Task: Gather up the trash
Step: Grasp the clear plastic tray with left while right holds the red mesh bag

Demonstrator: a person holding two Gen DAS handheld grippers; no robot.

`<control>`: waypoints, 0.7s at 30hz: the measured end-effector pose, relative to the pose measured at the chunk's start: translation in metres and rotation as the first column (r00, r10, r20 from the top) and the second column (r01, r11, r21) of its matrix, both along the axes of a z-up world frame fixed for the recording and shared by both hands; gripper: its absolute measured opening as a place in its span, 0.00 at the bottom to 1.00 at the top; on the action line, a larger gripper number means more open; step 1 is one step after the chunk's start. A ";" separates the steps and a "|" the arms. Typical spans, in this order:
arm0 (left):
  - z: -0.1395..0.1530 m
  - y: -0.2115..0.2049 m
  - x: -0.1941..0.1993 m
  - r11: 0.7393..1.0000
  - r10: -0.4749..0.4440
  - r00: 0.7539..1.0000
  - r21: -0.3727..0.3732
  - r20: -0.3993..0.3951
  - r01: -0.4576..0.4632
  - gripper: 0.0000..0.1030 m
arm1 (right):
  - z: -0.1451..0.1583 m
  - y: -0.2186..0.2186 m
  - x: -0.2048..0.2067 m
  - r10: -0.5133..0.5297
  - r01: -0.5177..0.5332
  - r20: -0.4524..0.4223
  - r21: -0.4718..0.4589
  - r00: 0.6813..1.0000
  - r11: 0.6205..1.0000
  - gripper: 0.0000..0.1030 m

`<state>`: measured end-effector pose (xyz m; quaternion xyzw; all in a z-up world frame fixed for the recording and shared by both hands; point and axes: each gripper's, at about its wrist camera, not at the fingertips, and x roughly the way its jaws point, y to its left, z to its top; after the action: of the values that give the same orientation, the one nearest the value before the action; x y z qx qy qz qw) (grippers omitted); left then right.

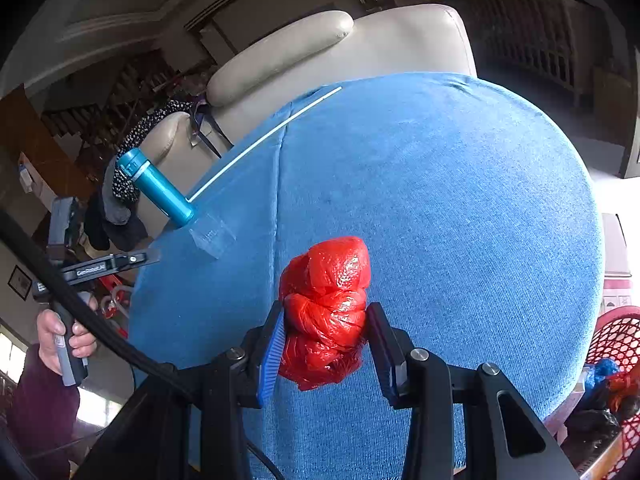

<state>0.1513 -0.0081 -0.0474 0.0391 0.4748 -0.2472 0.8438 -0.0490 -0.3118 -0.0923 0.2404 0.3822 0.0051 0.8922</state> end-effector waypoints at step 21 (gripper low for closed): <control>-0.043 -0.064 0.102 0.896 0.440 0.833 0.103 -0.335 -0.432 0.74 | -0.002 -0.015 -0.032 -0.024 0.022 0.045 0.048 0.999 0.999 0.41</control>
<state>0.2533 -0.0717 -0.0907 -0.1049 0.6163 -0.0460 0.7791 -0.0811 -0.3273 -0.0943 0.2655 0.3590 0.0094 0.8948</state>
